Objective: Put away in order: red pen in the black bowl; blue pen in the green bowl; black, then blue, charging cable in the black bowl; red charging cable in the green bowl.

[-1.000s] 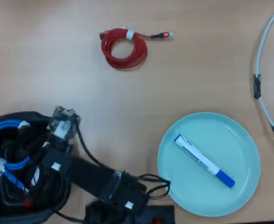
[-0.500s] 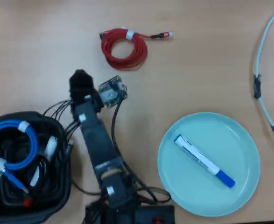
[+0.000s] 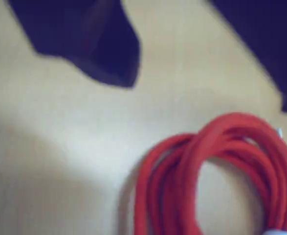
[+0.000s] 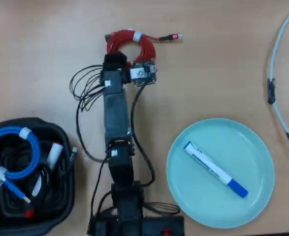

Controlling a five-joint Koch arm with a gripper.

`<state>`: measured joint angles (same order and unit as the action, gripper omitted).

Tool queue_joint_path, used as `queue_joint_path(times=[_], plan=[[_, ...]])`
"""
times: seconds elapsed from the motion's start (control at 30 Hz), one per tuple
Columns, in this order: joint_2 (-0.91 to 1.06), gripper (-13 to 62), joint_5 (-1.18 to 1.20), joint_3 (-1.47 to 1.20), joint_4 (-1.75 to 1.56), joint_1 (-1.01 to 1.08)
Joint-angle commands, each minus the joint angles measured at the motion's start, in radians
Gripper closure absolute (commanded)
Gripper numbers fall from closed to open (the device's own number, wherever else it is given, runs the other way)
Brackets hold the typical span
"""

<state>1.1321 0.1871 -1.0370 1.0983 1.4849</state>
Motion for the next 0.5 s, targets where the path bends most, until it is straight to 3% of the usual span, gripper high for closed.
queue_joint_path(times=[0.0,0.47], plan=[[-0.037,17.9,-0.012,0.144,0.101,0.029],[-0.305,17.8,-0.038,0.488,0.249,0.040]])
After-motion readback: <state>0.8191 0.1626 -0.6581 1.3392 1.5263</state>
